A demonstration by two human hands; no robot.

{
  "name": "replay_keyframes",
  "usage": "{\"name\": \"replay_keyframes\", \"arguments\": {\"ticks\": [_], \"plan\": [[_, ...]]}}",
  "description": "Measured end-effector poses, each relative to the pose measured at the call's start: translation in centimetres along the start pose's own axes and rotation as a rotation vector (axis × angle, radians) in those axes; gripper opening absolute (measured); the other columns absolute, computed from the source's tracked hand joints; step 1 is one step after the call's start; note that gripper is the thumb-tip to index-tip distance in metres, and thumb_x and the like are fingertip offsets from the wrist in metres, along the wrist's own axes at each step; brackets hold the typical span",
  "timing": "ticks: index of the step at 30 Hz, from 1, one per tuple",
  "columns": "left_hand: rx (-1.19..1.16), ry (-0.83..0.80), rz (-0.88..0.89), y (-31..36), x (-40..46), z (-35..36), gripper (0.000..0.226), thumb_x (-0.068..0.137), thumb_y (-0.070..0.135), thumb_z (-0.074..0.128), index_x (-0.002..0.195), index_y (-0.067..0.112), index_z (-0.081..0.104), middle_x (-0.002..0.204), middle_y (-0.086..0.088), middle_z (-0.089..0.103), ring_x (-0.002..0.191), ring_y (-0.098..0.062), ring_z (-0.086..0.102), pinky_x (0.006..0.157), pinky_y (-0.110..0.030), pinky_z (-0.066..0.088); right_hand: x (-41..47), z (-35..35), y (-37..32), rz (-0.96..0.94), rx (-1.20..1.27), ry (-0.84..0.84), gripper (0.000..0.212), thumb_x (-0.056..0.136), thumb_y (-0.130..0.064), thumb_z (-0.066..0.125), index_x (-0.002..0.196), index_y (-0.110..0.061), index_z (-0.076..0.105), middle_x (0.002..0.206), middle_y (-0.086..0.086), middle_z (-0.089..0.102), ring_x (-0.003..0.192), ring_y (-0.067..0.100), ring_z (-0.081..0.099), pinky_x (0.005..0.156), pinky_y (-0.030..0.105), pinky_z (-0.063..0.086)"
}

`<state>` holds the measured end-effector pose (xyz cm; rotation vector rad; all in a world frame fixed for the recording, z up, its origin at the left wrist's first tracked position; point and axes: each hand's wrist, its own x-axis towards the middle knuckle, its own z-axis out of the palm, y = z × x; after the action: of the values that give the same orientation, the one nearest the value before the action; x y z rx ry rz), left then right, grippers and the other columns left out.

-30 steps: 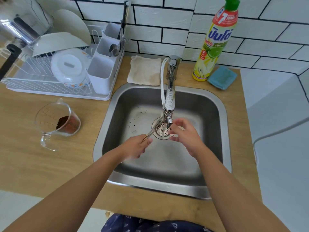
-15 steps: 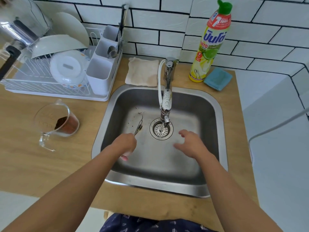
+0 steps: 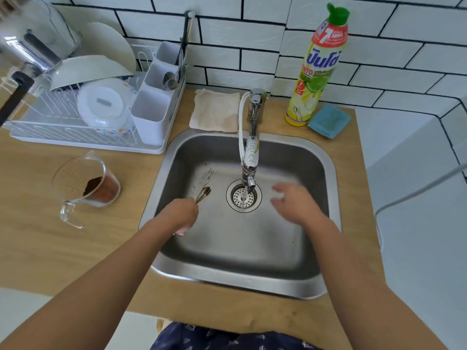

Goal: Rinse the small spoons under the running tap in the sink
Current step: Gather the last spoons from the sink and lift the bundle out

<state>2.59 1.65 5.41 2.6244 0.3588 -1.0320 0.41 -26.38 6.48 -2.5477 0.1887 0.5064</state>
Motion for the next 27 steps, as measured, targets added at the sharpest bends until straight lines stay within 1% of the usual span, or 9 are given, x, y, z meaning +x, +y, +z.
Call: {"name": "replay_keyframes", "arguments": {"ticks": [4,8,12,16,18,20,22,24,27], "plan": [[-0.164,0.043,0.097,-0.3,0.1,-0.6,0.04,0.089,0.013,0.075,0.121,0.004,0.053,0.12,-0.013,0.057,0.1,-0.034,0.067,0.076,-0.033,0.055,4.0,-6.0,-4.8,-0.23,0.076,0.37,0.054,0.097,0.003,0.049,0.149,-0.011,0.052,0.152,0.013,0.055,0.138,0.03,0.051,0.113,0.033,0.036],[-0.169,0.132,0.177,-0.2,-0.6,-0.8,0.028,0.107,0.032,0.037,0.102,0.008,0.049,0.082,-0.012,0.06,0.066,-0.031,0.068,0.055,-0.038,0.059,7.8,-10.0,-8.4,-0.363,-0.143,0.243,0.086,0.089,0.017,0.046,0.164,-0.013,0.018,0.174,0.002,0.011,0.159,0.02,0.014,0.123,0.025,0.011],[-0.25,0.01,0.149,-0.4,-0.7,-0.8,0.019,0.106,0.031,0.045,0.106,0.013,0.051,0.11,-0.016,0.059,0.075,-0.028,0.067,0.044,-0.023,0.052,8.6,-9.7,-8.6,-0.361,-0.279,0.16,0.09,0.089,0.015,0.05,0.165,-0.014,0.009,0.174,0.003,0.004,0.16,0.024,0.005,0.127,0.038,0.017],[-0.318,-0.013,0.153,0.1,-1.0,-0.7,0.027,0.107,0.036,0.041,0.121,0.016,0.052,0.124,-0.011,0.057,0.091,-0.033,0.07,0.066,-0.036,0.064,7.5,-8.6,-7.2,-0.36,-0.269,0.133,0.096,0.087,0.015,0.049,0.166,-0.021,0.008,0.174,-0.009,-0.001,0.158,0.023,0.017,0.117,0.04,0.037],[-0.325,0.002,0.165,0.3,-1.0,-0.6,0.03,0.107,0.038,0.04,0.125,0.017,0.051,0.124,-0.01,0.058,0.089,-0.03,0.07,0.071,-0.038,0.064,6.4,-8.0,-6.5,-0.355,-0.116,0.18,0.085,0.09,0.011,0.051,0.164,-0.019,0.021,0.173,-0.006,0.014,0.153,0.021,0.029,0.118,0.035,0.033],[-0.365,0.02,0.173,0.3,-0.7,-0.3,0.032,0.106,0.04,0.04,0.126,0.017,0.051,0.119,-0.009,0.059,0.084,-0.027,0.07,0.068,-0.036,0.064,4.6,-6.1,-5.1,-0.327,0.148,0.312,0.056,0.094,0.0,0.059,0.148,-0.016,0.051,0.153,0.002,0.049,0.133,0.018,0.053,0.112,0.028,0.041],[-0.444,0.026,0.183,0.1,-0.6,0.3,0.033,0.105,0.043,0.042,0.12,0.016,0.052,0.105,-0.008,0.06,0.077,-0.021,0.068,0.061,-0.033,0.063,2.1,-2.9,-3.1,-0.161,0.323,0.437,0.016,0.091,-0.011,0.069,0.104,-0.019,0.063,0.105,-0.001,0.064,0.09,0.014,0.062,0.078,0.014,0.047],[-0.547,-0.004,0.175,-0.1,-0.7,0.8,0.032,0.105,0.043,0.044,0.11,0.013,0.055,0.09,-0.008,0.059,0.068,-0.017,0.061,0.062,-0.037,0.064,0.3,0.4,-1.1,0.031,0.358,0.368,0.026,0.084,-0.009,0.07,0.075,-0.019,0.047,0.073,0.0,0.054,0.067,0.021,0.048,0.057,0.025,0.036],[-0.508,0.037,0.189,-0.4,-0.8,0.9,0.032,0.105,0.04,0.043,0.108,0.01,0.055,0.087,-0.008,0.058,0.07,-0.02,0.061,0.063,-0.037,0.063,-1.1,2.8,0.6,0.12,0.292,0.178,0.035,0.081,-0.002,0.065,0.065,-0.017,0.038,0.063,0.0,0.042,0.066,0.025,0.038,0.052,0.03,0.03]]}}
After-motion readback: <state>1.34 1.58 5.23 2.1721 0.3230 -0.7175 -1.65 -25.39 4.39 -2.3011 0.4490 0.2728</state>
